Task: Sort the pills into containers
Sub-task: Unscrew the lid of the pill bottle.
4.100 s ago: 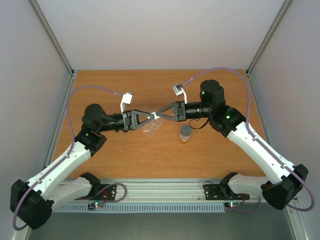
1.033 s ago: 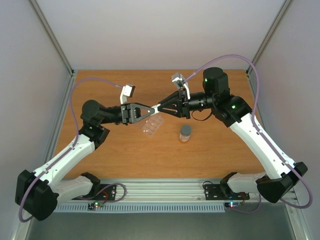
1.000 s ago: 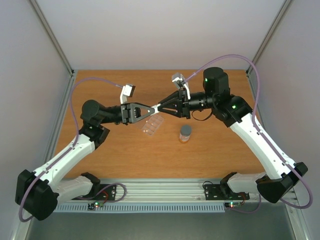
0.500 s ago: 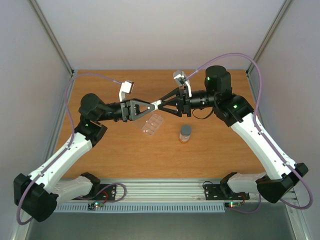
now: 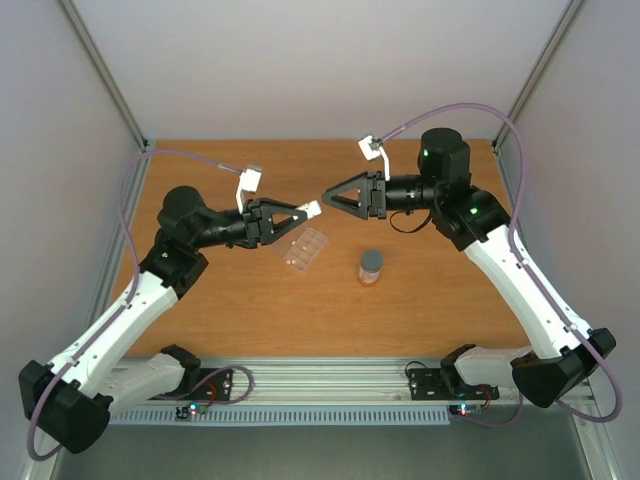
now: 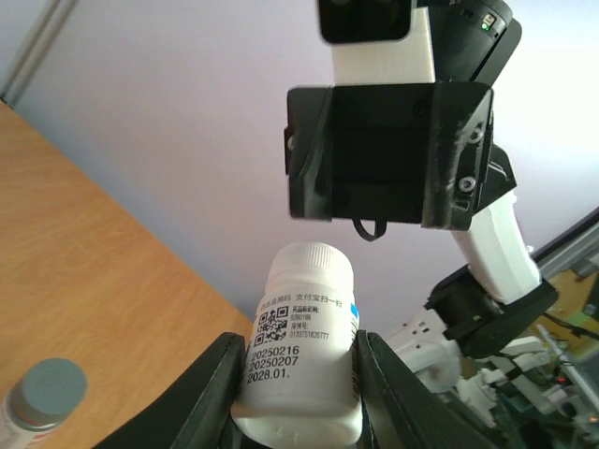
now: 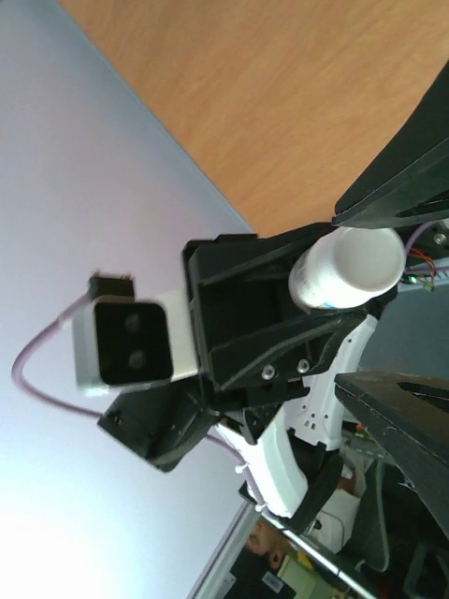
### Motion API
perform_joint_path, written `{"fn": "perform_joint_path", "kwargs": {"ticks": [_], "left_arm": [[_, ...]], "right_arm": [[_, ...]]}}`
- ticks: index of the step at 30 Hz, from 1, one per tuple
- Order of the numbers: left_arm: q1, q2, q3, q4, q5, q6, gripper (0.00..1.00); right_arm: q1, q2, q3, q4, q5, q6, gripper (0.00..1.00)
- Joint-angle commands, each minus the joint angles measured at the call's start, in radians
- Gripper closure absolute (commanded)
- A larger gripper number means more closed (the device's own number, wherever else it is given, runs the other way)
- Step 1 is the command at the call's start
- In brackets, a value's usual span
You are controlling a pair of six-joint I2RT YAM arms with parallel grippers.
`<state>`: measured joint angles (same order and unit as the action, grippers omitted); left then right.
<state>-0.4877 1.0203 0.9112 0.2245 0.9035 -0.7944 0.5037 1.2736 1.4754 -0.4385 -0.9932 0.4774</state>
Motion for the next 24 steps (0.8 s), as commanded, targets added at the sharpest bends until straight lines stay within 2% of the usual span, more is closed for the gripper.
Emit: {"fn": "perform_joint_path", "kwargs": {"ticks": [1,5,24], "left_arm": [[-0.007,-0.038,0.053,-0.090,-0.059,0.166,1.00],[-0.011,-0.046,0.052,-0.099,-0.065,0.196,1.00],[-0.042,-0.022,0.055,-0.108,-0.102,0.241,1.00]], "right_arm": [[-0.004,0.016,-0.031,-0.024,0.011,0.117,0.56],[-0.004,0.037,-0.022,-0.066,0.023,0.137,0.56],[-0.003,0.046,-0.033,-0.059,-0.032,0.188,0.56]]}}
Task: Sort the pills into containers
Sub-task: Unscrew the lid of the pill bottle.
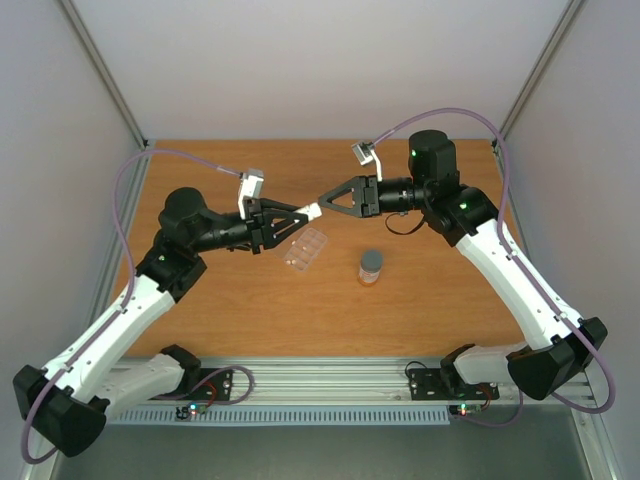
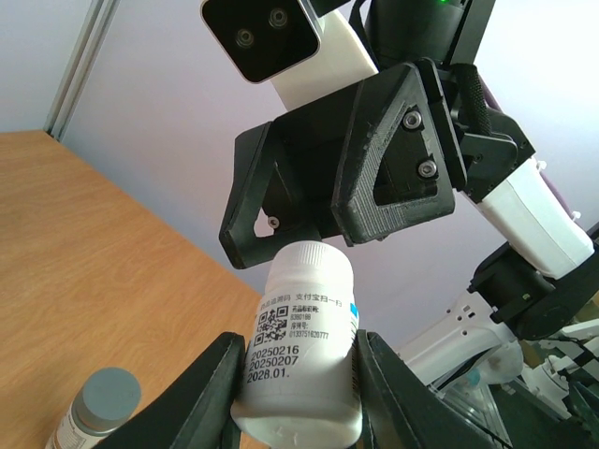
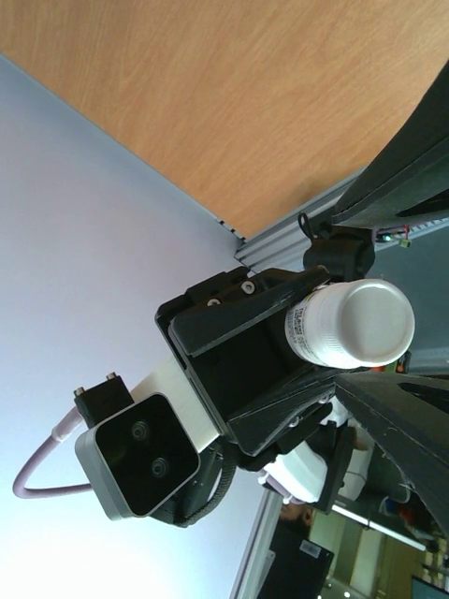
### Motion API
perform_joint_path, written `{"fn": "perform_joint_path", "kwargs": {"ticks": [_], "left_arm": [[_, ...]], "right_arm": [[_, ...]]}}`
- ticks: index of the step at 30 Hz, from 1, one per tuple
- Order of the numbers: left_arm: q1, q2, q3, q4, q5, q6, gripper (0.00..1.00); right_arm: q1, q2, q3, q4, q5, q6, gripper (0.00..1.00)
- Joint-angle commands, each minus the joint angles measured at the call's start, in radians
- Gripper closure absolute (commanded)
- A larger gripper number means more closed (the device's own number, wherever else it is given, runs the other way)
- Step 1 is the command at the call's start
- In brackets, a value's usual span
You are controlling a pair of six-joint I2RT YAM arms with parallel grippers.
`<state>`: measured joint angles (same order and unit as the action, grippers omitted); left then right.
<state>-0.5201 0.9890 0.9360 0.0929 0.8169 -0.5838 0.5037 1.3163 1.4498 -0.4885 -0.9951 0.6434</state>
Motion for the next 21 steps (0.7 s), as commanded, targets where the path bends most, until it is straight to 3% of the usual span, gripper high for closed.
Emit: {"fn": "perform_joint_path", "kwargs": {"ticks": [1,21], "left_arm": [[-0.011,0.010,0.030,0.027,-0.016,0.029,1.00],[-0.020,0.059,0.049,0.072,-0.015,0.028,1.00]], "right_arm": [[-0.002,0.004,-0.009,-0.010,-0.031,0.022,0.56],[0.004,0.023,-0.017,-0.021,-0.042,0.008,0.57]]}}
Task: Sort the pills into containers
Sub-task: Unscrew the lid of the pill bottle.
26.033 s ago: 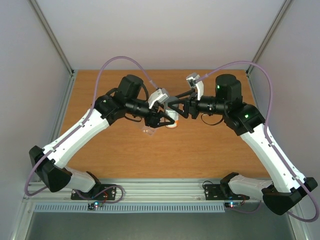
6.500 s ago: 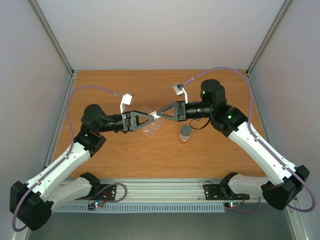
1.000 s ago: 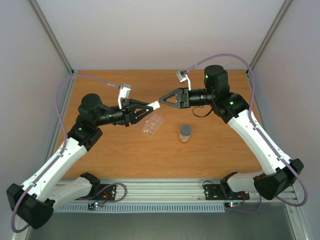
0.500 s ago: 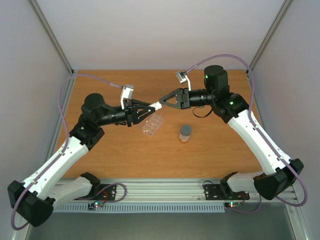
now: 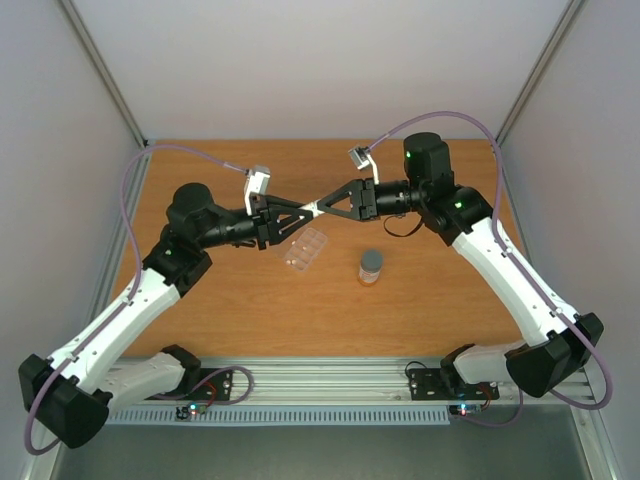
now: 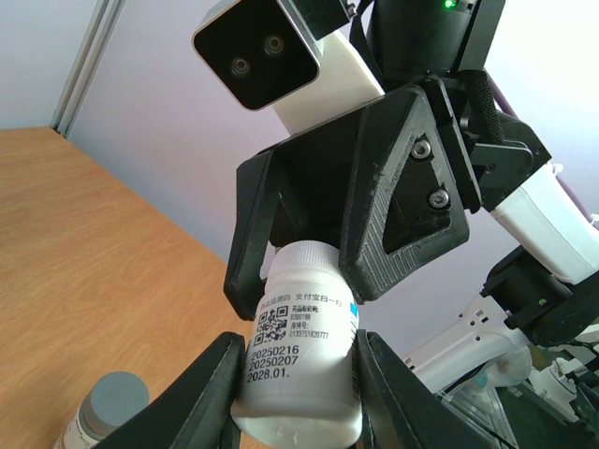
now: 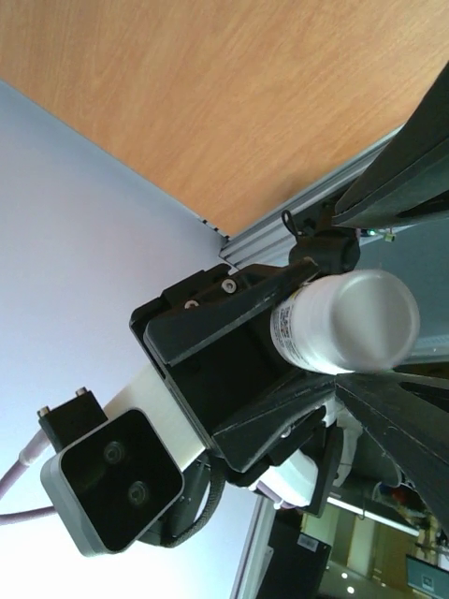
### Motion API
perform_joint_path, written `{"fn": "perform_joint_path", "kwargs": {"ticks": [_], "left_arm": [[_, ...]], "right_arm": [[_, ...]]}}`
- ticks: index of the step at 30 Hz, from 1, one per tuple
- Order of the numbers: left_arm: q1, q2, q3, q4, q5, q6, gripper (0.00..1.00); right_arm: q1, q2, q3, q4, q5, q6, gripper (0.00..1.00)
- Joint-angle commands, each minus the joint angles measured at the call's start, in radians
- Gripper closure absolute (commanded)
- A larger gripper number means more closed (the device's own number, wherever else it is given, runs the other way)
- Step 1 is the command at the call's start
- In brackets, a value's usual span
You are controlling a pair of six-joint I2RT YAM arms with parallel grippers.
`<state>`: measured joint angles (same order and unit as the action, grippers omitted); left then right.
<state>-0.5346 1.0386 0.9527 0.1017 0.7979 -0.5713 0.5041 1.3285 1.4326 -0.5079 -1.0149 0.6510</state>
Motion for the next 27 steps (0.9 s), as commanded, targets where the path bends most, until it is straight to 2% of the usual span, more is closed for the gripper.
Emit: {"fn": "perform_joint_path", "kwargs": {"ticks": [1,8,13,18,22,24,27], "left_arm": [[-0.005,0.011,0.032,0.063,0.005,0.016,1.00],[-0.006,0.023,0.027,0.062,0.010,0.020,1.00],[-0.007,0.026,0.026,0.061,0.004,0.027,1.00],[-0.005,0.033,0.018,0.098,0.011,0.008,1.00],[0.006,0.058,-0.018,0.259,0.081,-0.102,1.00],[0.013,0.082,-0.031,0.357,0.137,-0.224,1.00],[0.017,0.110,-0.030,0.443,0.187,-0.329,1.00]], "right_arm": [[0.004,0.013,0.002,0.001,-0.023,0.000,0.57],[0.004,0.021,0.006,0.027,-0.024,0.015,0.63],[0.004,0.033,0.013,0.025,-0.033,0.005,0.84],[0.004,0.038,0.025,-0.028,-0.011,-0.063,0.98],[0.003,0.029,0.035,-0.057,-0.011,-0.198,0.99],[0.003,0.014,0.031,-0.061,-0.017,-0.274,0.99],[0.003,-0.034,0.017,-0.041,-0.022,-0.390,0.98]]}}
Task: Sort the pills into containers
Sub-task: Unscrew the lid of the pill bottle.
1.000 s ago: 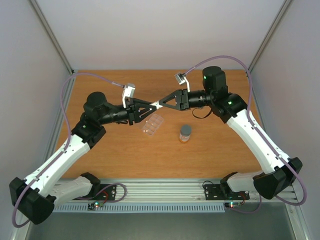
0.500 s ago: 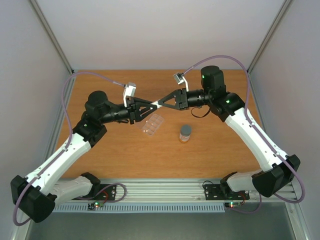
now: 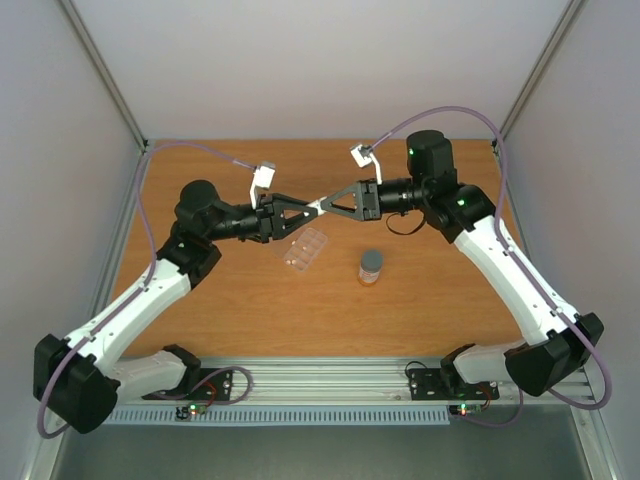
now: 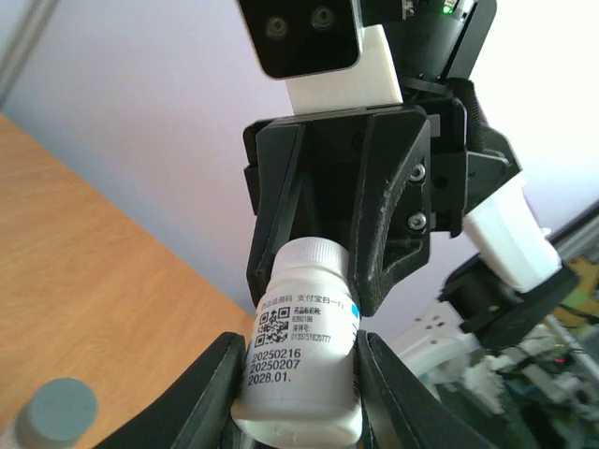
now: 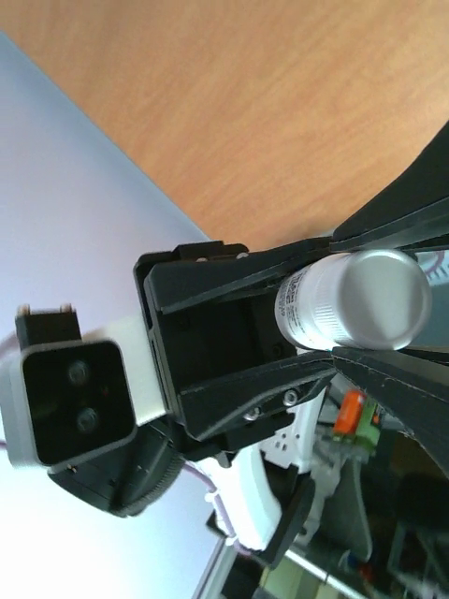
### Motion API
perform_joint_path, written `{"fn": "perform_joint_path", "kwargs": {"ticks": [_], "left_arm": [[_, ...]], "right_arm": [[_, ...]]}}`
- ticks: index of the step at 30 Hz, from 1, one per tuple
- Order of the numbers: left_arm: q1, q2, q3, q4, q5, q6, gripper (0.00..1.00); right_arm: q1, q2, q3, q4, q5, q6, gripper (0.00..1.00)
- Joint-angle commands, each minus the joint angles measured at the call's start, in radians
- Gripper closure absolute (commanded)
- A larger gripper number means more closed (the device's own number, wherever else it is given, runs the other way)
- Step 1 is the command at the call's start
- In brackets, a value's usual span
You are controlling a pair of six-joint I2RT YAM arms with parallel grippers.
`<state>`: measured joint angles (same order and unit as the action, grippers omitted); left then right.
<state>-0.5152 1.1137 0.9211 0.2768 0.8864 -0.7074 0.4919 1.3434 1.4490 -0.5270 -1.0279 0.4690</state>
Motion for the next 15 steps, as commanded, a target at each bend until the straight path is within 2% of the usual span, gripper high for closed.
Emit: {"fn": "perform_joint_path", "kwargs": {"ticks": [1,10,13,15], "left_arm": [[-0.001,0.041,0.007,0.279,0.111,-0.219,1.00],[0.000,0.071,0.060,0.328,0.187,-0.345,1.00],[-0.001,0.061,0.065,0.289,0.183,-0.332,1.00],[-0.006,0.054,0.080,0.200,0.167,-0.289,1.00]], "right_arm": [[0.016,-0.065,-0.004,-0.018,-0.005,-0.243,0.98],[0.016,-0.094,0.016,-0.066,0.041,-0.433,0.92],[0.015,-0.093,0.016,-0.068,0.061,-0.438,0.89],[0.015,-0.088,0.018,-0.064,0.055,-0.427,0.85]]}}
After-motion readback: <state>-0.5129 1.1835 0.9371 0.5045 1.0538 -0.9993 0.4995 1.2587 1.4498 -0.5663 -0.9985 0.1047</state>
